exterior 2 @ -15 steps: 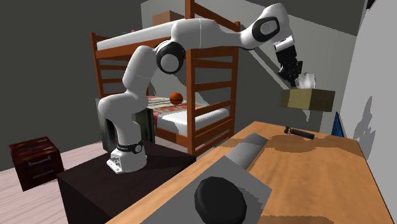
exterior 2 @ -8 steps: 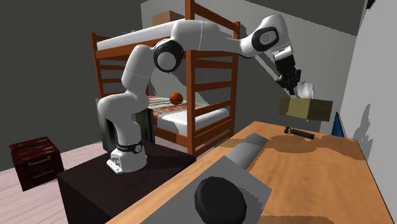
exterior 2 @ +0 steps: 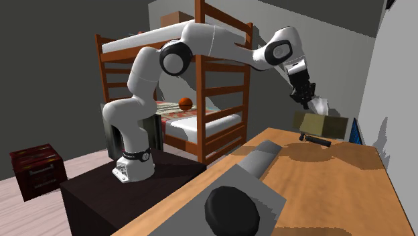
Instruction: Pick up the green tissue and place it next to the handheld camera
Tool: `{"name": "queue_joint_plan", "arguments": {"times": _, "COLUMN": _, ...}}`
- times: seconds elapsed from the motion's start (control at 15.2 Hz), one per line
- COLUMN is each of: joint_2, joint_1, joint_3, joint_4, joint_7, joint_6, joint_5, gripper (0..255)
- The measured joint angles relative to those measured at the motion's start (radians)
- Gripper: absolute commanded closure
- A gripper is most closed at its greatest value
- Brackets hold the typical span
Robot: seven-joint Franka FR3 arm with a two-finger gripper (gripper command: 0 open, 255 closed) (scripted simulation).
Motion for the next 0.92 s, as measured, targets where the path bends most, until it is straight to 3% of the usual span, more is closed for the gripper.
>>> {"name": "queue_joint_plan", "arguments": {"times": 0.92, "joint_2": 0.036, "joint_1": -0.010, "joint_3": -0.029, "joint_4": -0.131, "joint_7": 0.043, "joint_6": 0.159, "joint_5": -0.044, "gripper": 255}}
